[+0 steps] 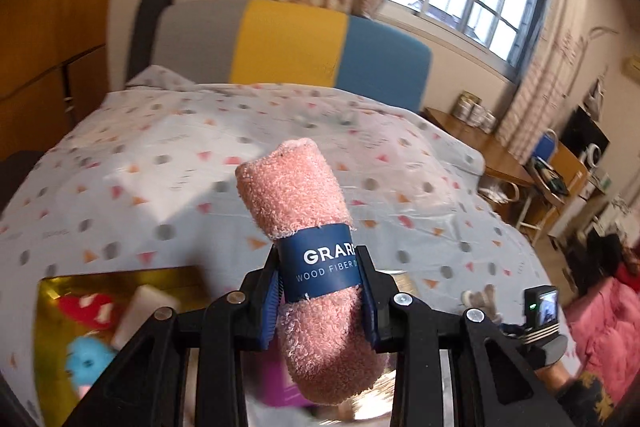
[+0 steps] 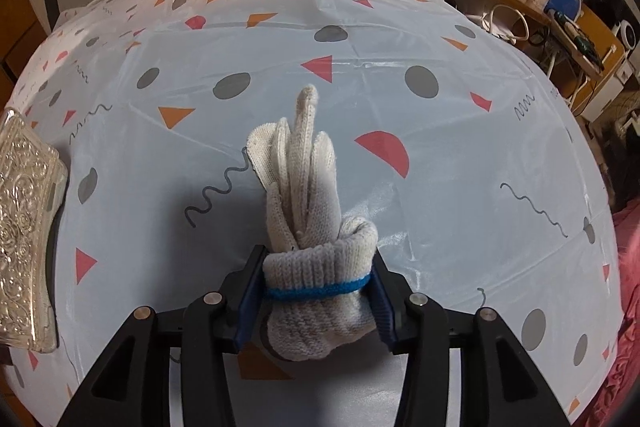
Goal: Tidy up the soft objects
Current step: 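Carry the pink towel roll to the gold tray and release it with the left tool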
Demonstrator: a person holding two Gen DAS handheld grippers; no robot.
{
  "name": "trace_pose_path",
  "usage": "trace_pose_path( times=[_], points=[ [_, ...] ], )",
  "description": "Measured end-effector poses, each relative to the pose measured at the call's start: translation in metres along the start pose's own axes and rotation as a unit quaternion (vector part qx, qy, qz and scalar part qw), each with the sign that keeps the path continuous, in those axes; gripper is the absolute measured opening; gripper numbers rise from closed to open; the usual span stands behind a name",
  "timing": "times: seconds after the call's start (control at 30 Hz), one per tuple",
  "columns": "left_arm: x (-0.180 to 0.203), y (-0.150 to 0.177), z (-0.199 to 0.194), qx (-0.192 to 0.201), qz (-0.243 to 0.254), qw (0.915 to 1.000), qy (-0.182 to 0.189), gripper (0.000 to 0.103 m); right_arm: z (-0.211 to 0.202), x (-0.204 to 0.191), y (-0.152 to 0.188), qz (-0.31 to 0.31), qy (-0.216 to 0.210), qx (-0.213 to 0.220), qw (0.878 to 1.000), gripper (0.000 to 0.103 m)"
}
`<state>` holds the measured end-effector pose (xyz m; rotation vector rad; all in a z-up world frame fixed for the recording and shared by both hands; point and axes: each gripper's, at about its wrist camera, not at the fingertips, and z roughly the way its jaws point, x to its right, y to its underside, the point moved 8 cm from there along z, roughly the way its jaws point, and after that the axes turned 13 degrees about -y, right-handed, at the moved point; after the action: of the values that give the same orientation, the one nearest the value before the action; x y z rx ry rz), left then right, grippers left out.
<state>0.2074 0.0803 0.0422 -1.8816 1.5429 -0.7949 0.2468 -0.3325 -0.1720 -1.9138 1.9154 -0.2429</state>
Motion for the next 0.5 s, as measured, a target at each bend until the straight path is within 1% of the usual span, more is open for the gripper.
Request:
trace_pose_path(
  times=[0.23,0.4,0.5],
  points=[
    [-0.083,0.040,-0.013,-0.014,-0.046,0.9981,-0.039,0.034,0.004,-0.008,-0.002,-0.021,0.018,0.003,1.000,0.048],
    [-0.134,0.070,-0.027,-0.023,-0.082,0.9941,-0.067,0.034,0.004,-0.011,-0.001,-0.043,0.032,0.008,0.999,0.048],
    [-0.167,0.087,-0.037,-0.026,-0.098,0.9906,-0.092,0.034,0.003,-0.015,0.001,-0.054,0.040,0.010,0.998,0.047]
  ],
)
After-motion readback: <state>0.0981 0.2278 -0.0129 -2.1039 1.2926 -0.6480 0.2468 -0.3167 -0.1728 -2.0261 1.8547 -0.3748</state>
